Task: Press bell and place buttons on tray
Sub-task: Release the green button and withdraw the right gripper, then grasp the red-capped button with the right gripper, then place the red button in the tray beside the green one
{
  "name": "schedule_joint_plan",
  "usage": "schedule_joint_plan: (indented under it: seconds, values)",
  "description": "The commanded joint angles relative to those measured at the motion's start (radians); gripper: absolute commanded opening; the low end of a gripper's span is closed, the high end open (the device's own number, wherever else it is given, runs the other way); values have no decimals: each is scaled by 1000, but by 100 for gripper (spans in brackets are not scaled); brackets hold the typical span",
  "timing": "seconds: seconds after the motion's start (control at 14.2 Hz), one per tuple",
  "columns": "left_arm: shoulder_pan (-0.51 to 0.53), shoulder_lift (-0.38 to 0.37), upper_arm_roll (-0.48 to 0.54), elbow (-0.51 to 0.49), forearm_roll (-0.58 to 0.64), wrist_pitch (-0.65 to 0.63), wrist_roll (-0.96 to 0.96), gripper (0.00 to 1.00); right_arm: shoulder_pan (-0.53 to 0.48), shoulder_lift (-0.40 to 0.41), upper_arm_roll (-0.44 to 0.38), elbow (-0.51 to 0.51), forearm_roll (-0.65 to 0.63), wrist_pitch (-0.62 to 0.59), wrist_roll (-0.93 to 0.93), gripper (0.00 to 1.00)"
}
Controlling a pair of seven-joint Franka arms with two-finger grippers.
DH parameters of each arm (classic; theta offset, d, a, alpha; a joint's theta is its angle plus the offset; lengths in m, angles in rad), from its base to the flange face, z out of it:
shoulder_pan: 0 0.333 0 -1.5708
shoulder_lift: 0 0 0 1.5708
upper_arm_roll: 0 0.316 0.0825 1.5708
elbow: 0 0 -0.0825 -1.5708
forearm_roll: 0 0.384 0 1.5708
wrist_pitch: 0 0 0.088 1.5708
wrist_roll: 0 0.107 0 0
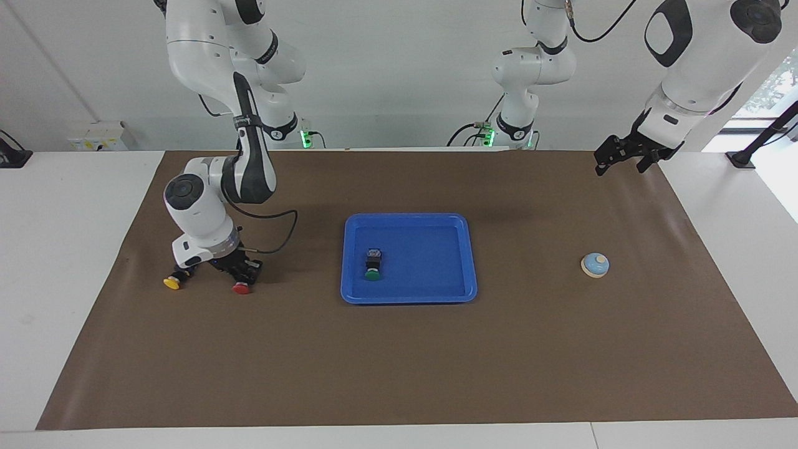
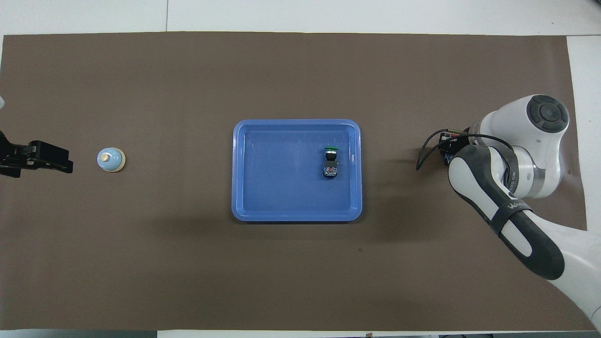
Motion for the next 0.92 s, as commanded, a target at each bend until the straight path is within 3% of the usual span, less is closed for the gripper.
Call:
schedule_joint_plan:
  seconds: [0.0,0.21,0.49,0.85]
  values:
    - [-3,-10,5,1,-1,-2,-4,100,5,-4,4,70,-15,-95,-27,0]
    - [-3,-11,5,1,-1,-2,-4,100,78,5,4,218,-10,-251,5,0]
    - [-3,-10,5,2,-1,-2,-4,100,265,66,2,425,-12,-445,152,0]
    - [-3,-10,5,2,-1,-2,-4,100,480,218,7,657,19,-525,451,0]
